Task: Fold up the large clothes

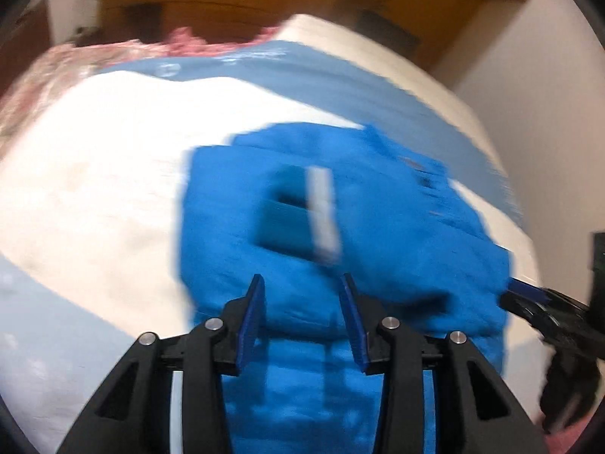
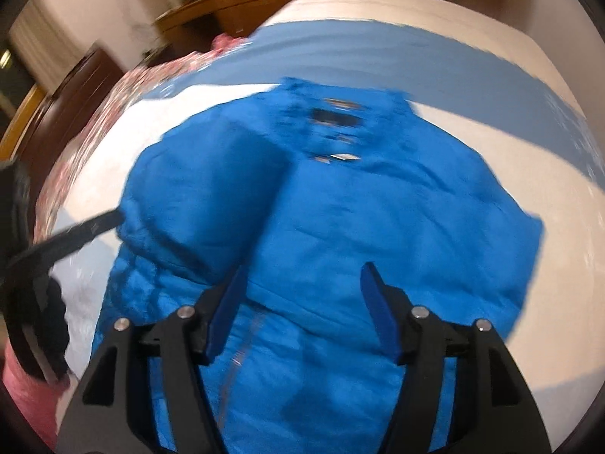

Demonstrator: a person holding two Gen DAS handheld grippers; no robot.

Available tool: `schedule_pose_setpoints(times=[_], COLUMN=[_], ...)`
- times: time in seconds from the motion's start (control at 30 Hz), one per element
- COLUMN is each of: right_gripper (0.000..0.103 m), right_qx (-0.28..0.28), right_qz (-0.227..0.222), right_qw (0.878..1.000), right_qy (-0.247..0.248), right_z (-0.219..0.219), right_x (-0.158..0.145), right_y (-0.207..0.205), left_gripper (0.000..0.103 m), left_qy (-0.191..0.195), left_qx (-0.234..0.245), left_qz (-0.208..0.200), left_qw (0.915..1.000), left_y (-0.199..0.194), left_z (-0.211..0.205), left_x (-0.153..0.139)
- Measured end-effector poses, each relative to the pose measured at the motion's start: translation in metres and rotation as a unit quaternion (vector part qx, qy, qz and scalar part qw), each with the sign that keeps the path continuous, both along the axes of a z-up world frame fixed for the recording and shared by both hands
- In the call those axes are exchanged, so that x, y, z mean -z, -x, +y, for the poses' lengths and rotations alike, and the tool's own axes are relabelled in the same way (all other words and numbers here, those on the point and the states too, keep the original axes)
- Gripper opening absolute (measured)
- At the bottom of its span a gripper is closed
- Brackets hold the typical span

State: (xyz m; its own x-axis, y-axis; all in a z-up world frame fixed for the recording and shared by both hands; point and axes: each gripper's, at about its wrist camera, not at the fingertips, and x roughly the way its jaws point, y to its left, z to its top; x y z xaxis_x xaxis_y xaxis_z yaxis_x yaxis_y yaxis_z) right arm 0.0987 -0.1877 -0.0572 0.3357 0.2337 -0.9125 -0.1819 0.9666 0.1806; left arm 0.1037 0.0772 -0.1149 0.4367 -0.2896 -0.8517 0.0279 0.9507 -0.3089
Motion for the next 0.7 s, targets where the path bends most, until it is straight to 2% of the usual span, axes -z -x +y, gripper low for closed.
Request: schedule_pose_setpoints(times=[0.13, 0.23, 0.3, 0.37, 0.4, 0.43, 0.47, 0.53, 0.6, 0.7], right_gripper=[0.071, 0.076, 0.072, 0.046, 0.041, 0.031, 0.023, 0.015, 0.012, 0.011], right_qx=[-0.061, -0.097, -0.110, -0.118, -0.116, -0.112, -0.096, -0.057, -0.016, 0.049], right_qz=[-0.004, -0.015, -0.017, -0.008, -0.007, -0.008, -0.005, 0.009, 0.026, 0.049], right_qw=[0.998, 0.994, 0.990, 0.988, 0.988, 0.989, 0.992, 0.998, 0.999, 0.993], right_qy=[0.013, 0.051, 0.085, 0.098, 0.099, 0.098, 0.085, 0.036, -0.017, -0.098], right_z=[0.048, 0.082, 0.098, 0.106, 0.106, 0.104, 0.097, 0.074, 0.047, -0.001], right_x=[0.005, 0.016, 0.028, 0.040, 0.042, 0.043, 0.042, 0.038, 0.035, 0.035], right_y=[-0.017, -0.029, -0.038, -0.045, -0.045, -0.046, -0.050, -0.056, -0.059, -0.052], left_gripper=[0.040, 0.040, 0.040, 0.040, 0.040, 0.040, 0.040, 0.040, 0.041, 0.041], left_qy=[-0.050, -0.054, -0.054, -0.056, -0.057, -0.059, -0.061, -0.063, -0.060, -0.056], left_qx=[-0.009, -0.008, -0.009, -0.008, -0.007, -0.006, -0.005, -0.005, -0.005, -0.004], left_qz=[0.033, 0.041, 0.043, 0.043, 0.042, 0.042, 0.042, 0.041, 0.041, 0.040], left_qw=[0.9981, 0.9976, 0.9976, 0.9975, 0.9974, 0.9973, 0.9972, 0.9972, 0.9973, 0.9976], left_y=[-0.020, -0.026, -0.026, -0.025, -0.026, -0.030, -0.030, -0.031, -0.031, -0.029], left_z=[0.005, 0.007, 0.008, 0.010, 0.008, 0.007, 0.007, 0.004, 0.004, 0.004], left_x=[0.019, 0.028, 0.030, 0.031, 0.032, 0.033, 0.034, 0.034, 0.035, 0.035])
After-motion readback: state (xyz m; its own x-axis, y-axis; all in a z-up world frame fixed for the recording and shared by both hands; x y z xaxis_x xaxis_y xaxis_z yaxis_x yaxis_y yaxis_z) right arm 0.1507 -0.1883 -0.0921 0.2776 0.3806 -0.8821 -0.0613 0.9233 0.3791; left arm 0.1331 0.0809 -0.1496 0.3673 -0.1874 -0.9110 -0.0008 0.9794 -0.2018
